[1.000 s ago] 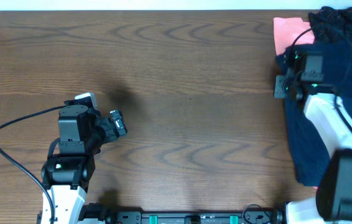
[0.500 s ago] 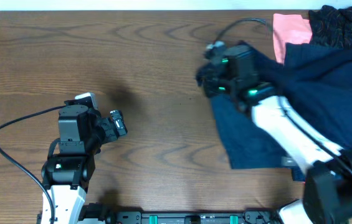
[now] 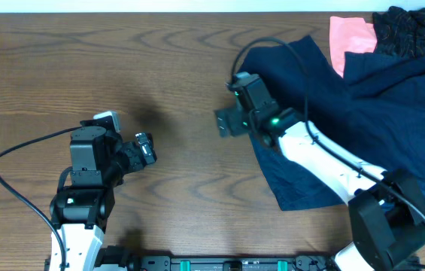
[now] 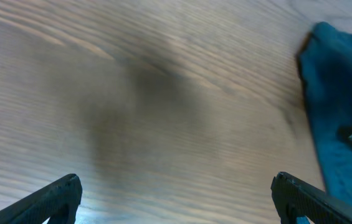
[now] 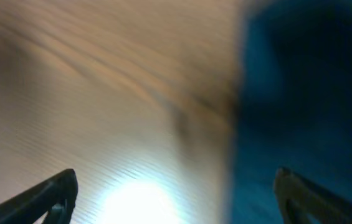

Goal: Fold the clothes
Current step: 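Drag the navy shorts left onto the open table with the right gripper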

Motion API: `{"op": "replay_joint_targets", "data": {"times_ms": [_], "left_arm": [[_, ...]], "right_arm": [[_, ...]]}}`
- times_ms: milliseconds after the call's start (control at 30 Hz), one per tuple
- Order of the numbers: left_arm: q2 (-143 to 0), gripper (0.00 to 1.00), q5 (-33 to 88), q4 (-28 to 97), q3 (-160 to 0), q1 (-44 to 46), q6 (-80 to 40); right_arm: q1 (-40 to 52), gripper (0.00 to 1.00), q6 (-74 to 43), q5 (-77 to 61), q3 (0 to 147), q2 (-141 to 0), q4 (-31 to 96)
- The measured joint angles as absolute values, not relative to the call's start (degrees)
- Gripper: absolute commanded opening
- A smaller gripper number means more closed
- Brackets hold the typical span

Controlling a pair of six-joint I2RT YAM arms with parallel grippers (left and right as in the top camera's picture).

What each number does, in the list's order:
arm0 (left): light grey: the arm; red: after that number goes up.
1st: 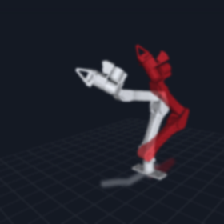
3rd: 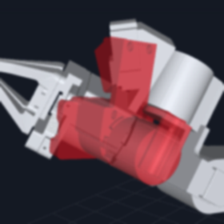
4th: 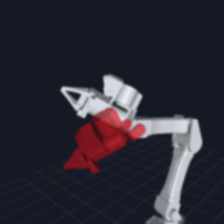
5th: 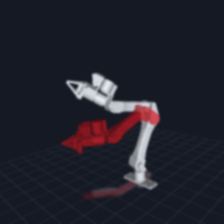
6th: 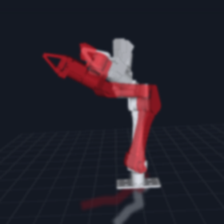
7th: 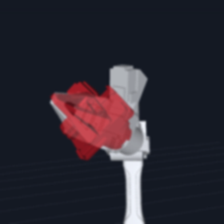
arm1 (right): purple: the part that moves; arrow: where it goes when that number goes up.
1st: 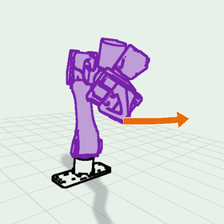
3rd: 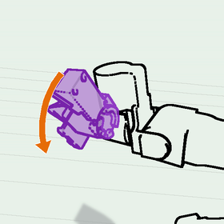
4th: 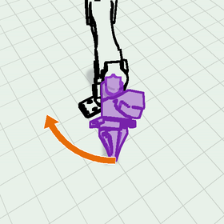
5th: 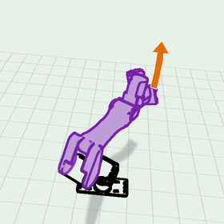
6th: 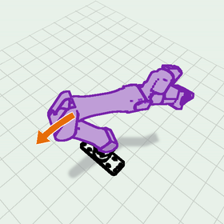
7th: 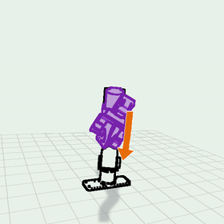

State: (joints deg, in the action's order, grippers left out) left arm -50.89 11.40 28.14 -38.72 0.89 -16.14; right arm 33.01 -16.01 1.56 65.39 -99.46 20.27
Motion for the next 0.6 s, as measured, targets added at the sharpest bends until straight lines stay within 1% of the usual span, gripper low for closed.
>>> {"op": "replay_joint_targets", "data": {"times_ms": [133, 167, 267, 400, 600], "left_arm": [[-50.9, 0.98, 15.4, 28.3, -38.7, 0.9, -18.3], [-51.0, 0.98, 16.1, 28.5, -38.7, 0.9, -18.7], [-51.8, 0.98, 17.4, 29.3, -38.7, 0.9, -19.8], [-53.3, 0.98, 18.2, 29.8, -38.7, 0.9, -20.8], [-54.0, 0.98, 18.4, 29.8, -38.7, 0.9, -21.0]], "right_arm": [[29.1, 0.99, -13.8, 5.5, 65.1, -97.4, 35.7], [28.1, 0.98, -13.3, 6.1, 65.1, -96.6, 39.0], [26.6, 0.95, -12.7, 6.4, 65.1, -95.1, 45.3], [27.5, 0.94, -12.4, 4.4, 63.0, -95.1, 47.8], [30.7, 0.92, -14.1, 4.2, 55.4, -95.2, 45.0]]}}
